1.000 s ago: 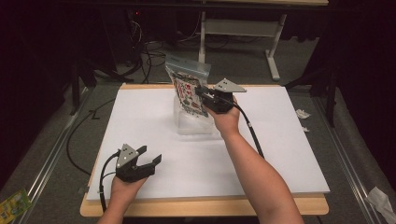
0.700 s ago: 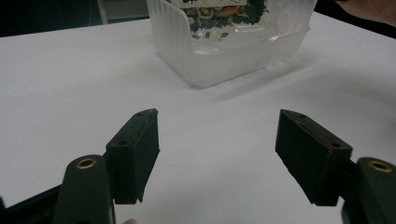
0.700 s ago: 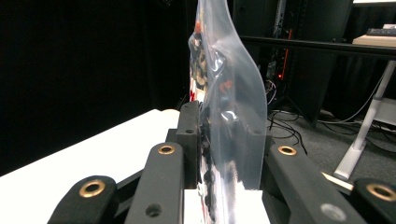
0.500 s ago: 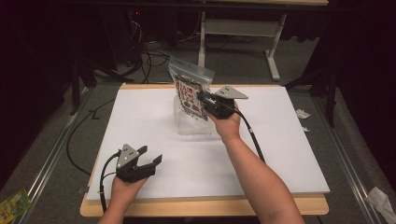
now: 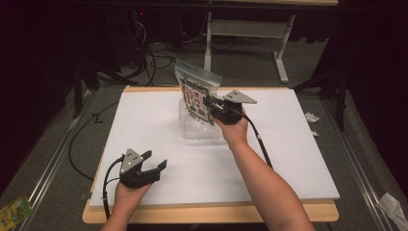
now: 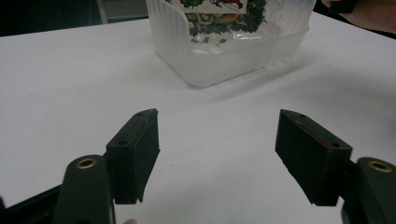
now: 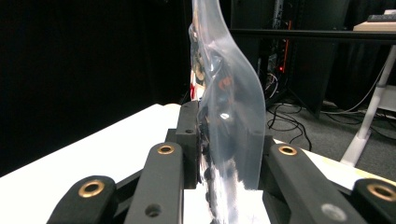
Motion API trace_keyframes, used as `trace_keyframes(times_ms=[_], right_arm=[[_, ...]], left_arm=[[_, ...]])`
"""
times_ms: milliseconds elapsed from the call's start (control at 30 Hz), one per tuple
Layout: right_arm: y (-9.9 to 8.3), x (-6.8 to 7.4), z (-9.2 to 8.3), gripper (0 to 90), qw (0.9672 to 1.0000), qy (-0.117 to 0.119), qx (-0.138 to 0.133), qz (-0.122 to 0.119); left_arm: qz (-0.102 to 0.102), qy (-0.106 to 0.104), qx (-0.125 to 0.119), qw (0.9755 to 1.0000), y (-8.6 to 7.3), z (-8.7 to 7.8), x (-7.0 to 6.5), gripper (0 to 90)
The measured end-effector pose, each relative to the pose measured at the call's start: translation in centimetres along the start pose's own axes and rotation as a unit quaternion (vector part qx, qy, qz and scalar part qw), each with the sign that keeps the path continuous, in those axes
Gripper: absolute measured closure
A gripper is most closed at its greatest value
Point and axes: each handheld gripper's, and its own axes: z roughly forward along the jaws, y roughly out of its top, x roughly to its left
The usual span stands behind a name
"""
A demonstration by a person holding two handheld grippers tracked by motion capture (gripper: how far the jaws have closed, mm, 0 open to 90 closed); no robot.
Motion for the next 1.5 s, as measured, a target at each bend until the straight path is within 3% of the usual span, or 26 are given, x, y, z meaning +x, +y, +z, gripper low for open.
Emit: trace_keyframes(times_ms=[67,133,267,533,867,1100,1233,1500], right_arm=[[0.2,0.3,0.0,73.5,0.9998,0.005,0.004,-0.018],[0.5,0.7,0.0,70.5,0.9995,0.015,0.010,-0.025],[0.6,1.3,0.5,60.1,0.9988,0.014,0.031,-0.035],[0.5,1.8,0.7,47.0,0.9986,0.025,0.040,-0.026],[0.6,2.7,0.0,37.2,0.9980,0.038,0.042,-0.028],[0.3,3.1,-0.8,24.4,0.9978,0.038,0.044,-0.031],[0.2,3.1,-1.2,15.4,0.9968,0.032,0.066,-0.030],[-0.3,2.9,-4.3,13.1,0.9979,0.011,0.060,-0.018]], left_arm=[[-0.002,0.000,-0.001,1.0000,0.0,0.0,0.0,30.9],[-0.002,0.000,0.000,1.0000,0.0,0.0,0.0,30.9],[-0.004,0.000,-0.002,1.0000,0.0,0.0,0.0,30.9],[-0.004,-0.001,-0.003,1.0000,0.0,0.0,0.0,30.9],[-0.003,-0.002,-0.002,1.0000,0.1,0.1,0.0,30.9],[-0.004,-0.003,-0.002,1.0000,0.1,0.1,0.0,30.9],[-0.003,-0.002,-0.001,1.0000,0.1,0.1,0.0,30.9],[0.000,0.001,0.000,1.0000,0.0,0.1,0.0,30.8]])
